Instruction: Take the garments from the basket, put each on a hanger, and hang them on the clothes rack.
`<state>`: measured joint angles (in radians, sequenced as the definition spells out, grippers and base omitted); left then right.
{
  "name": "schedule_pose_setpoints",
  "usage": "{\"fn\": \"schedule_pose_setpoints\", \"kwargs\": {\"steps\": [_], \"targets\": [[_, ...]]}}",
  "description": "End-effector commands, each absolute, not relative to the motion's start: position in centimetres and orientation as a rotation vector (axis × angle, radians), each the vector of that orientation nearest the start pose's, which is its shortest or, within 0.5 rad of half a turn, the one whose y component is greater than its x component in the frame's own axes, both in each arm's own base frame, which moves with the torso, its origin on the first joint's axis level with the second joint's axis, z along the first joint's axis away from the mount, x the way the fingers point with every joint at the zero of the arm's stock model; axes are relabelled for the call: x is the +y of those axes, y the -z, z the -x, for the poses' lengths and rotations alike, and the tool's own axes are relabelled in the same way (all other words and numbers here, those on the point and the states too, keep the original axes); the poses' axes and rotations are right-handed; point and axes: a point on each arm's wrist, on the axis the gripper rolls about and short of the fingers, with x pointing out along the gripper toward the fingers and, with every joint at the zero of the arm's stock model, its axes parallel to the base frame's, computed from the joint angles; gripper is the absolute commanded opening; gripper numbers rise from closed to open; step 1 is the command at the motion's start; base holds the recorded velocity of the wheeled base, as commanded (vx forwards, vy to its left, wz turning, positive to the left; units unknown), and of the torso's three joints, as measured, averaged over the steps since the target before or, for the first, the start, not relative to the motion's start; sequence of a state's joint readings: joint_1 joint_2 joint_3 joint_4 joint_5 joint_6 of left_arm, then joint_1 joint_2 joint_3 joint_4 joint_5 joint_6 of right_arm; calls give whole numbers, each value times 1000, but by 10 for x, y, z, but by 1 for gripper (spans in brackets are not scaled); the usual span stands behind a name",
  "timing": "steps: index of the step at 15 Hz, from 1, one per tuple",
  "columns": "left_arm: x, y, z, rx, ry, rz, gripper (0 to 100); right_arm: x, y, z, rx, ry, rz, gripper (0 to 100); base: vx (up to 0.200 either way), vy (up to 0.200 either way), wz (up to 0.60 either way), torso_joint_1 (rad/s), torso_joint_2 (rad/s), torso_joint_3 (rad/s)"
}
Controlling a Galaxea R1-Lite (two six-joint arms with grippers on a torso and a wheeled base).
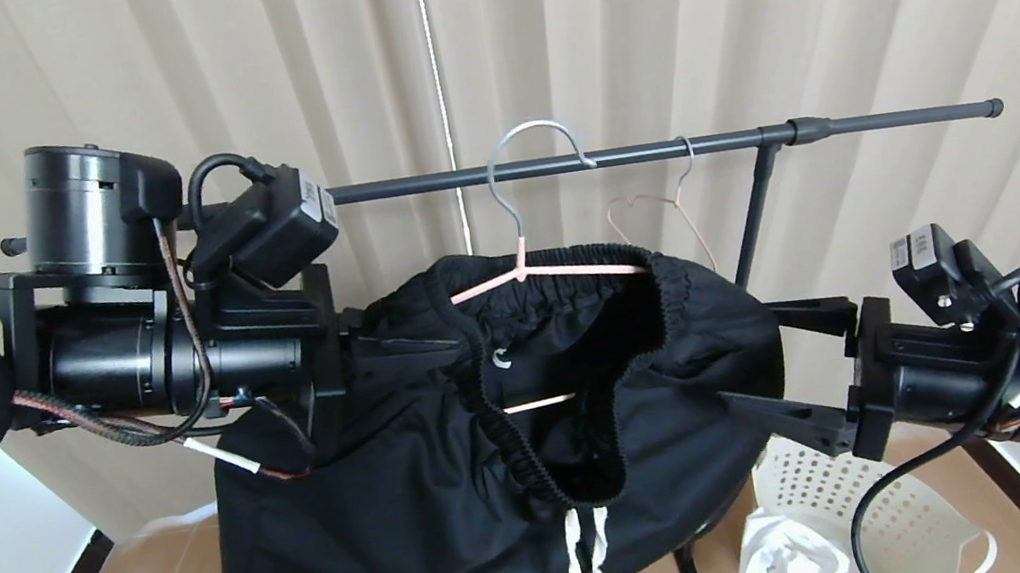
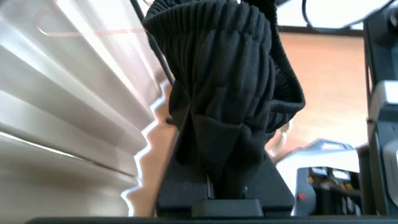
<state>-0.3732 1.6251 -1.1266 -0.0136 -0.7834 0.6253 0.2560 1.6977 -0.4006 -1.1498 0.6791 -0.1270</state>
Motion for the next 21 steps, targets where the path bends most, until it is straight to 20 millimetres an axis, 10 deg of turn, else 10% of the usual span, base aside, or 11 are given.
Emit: {"fn": "schedule_pose_setpoints", "kwargs": {"steps": [1,14,15,21], "targets": [[-116,-239,-254,114,1233,-427,0,75,-122,-253,124,-920,78,100,0,0,0,0,0,0],[-109,-250,-236,67,1210,-401,0,67,-92,-267,164,-893,141,100,0,0,0,0,0,0],[-109,-251,-236,64,1209,-402,0,67,-93,-269,161,-890,141,0,0,0,0,0,0,0],[-95,-252,-224,64,1172,-400,0,53,-87,-284,171,-832,131,0,0,0,0,0,0,0]]}}
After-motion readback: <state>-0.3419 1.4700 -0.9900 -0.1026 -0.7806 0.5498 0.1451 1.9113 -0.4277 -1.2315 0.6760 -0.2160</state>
